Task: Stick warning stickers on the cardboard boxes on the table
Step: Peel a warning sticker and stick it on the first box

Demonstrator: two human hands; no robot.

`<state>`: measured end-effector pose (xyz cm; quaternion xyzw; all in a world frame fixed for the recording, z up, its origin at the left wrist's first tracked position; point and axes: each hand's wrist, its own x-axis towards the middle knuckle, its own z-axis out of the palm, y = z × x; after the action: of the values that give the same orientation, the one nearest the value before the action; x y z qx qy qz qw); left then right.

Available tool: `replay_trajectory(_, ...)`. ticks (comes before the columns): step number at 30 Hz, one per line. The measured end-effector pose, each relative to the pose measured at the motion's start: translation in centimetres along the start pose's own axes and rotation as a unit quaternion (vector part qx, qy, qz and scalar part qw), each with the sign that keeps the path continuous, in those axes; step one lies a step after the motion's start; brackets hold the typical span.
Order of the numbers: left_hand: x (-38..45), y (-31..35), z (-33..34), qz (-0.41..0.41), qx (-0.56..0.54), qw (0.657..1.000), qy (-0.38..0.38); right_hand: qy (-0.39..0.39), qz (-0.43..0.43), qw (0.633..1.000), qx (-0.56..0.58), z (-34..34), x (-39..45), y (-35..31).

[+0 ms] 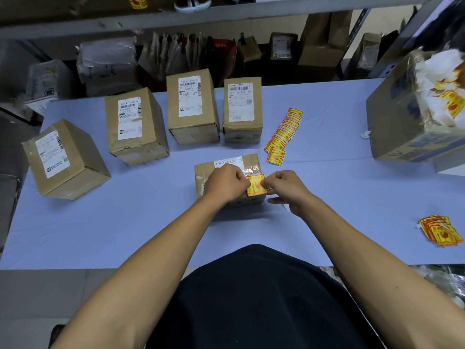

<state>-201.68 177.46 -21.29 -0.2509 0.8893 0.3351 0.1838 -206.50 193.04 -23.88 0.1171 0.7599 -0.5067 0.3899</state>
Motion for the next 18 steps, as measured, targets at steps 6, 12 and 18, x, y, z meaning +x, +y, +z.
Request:
replay_trajectory(6,0.2,-0.2,0.2,0.012,0.029,1.0,-0.004,0.004,-0.014,1.0,-0.018,0.1,0.1,0.5)
replay_trajectory(12,0.6,-0.2,0.5,0.024,0.061,0.998,0.024,0.006,-0.022,0.999,-0.037,-0.1,0.4,0.7)
replay_trajectory(18,0.3,-2.2,-0.2,0.046,0.168,0.978,0.118,0.009,-0.017,0.998,-0.058,0.0,0.8,0.9)
